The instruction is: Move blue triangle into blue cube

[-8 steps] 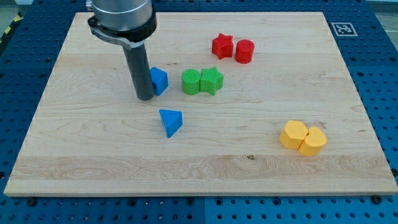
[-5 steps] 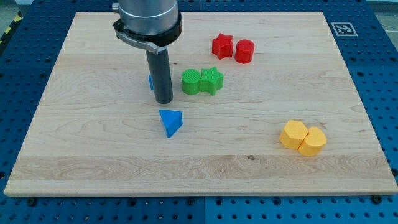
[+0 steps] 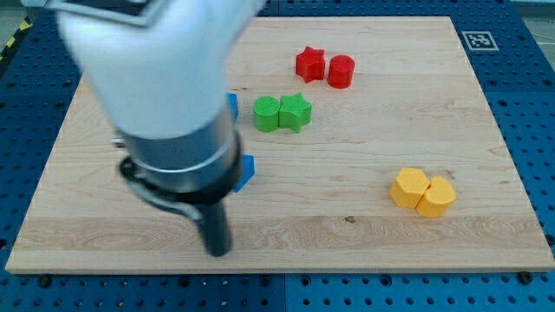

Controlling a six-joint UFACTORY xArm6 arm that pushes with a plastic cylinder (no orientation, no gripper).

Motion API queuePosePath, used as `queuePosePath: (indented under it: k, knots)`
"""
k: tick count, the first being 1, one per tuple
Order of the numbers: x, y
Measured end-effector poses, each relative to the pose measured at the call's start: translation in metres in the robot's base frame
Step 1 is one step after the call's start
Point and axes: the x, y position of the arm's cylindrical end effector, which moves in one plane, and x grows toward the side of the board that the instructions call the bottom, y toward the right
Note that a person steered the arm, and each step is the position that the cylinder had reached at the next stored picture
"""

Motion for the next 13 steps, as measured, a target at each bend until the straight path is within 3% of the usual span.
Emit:
queuePosePath:
  k: [2, 4, 6, 8, 11, 13]
  knots:
    - [-0.035, 0.027]
    - [-0.1, -0.023]
    - [-0.085, -0.013]
    - [-0.101, 0.033]
    - [-0.139, -0.049]
    - [-0.093, -0.05]
